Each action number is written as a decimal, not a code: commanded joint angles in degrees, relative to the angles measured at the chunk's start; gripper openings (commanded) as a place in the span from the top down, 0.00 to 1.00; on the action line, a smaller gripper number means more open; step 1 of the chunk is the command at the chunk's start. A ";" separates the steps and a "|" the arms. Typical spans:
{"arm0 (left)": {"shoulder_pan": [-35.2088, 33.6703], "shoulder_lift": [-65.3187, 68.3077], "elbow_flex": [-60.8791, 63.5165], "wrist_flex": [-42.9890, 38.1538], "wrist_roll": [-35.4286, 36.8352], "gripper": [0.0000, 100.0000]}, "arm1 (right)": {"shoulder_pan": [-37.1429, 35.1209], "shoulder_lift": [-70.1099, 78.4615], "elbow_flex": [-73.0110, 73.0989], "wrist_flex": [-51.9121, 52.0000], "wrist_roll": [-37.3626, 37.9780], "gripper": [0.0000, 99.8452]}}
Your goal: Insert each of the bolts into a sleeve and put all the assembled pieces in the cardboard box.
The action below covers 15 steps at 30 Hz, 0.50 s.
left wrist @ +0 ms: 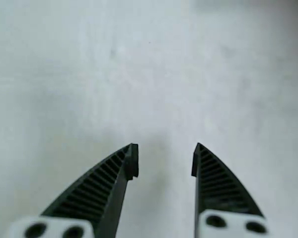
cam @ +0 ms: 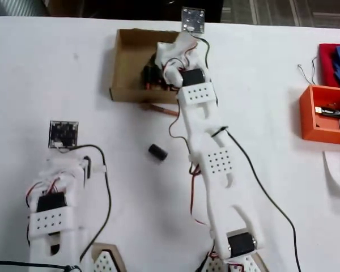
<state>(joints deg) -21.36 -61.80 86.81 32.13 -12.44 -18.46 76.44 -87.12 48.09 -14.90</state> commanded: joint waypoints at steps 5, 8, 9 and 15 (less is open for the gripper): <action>0.53 -0.09 -0.22 -1.05 -0.35 0.80 | -1.19 -7.96 -8.62 21.32 -0.35 0.98; 0.53 -0.09 -0.22 -1.05 -0.35 0.80 | -1.10 -13.85 -8.09 29.93 -0.18 0.98; 0.53 -0.09 -0.22 -1.05 -0.35 0.80 | -1.01 -15.43 -8.35 32.84 -0.09 0.98; 0.53 -0.09 -0.22 -1.05 -0.35 0.80 | -3.12 -24.84 -8.26 51.65 10.02 0.98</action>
<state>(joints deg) -21.45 -61.80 86.81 32.13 -12.44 -19.69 59.30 -93.01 91.34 -11.82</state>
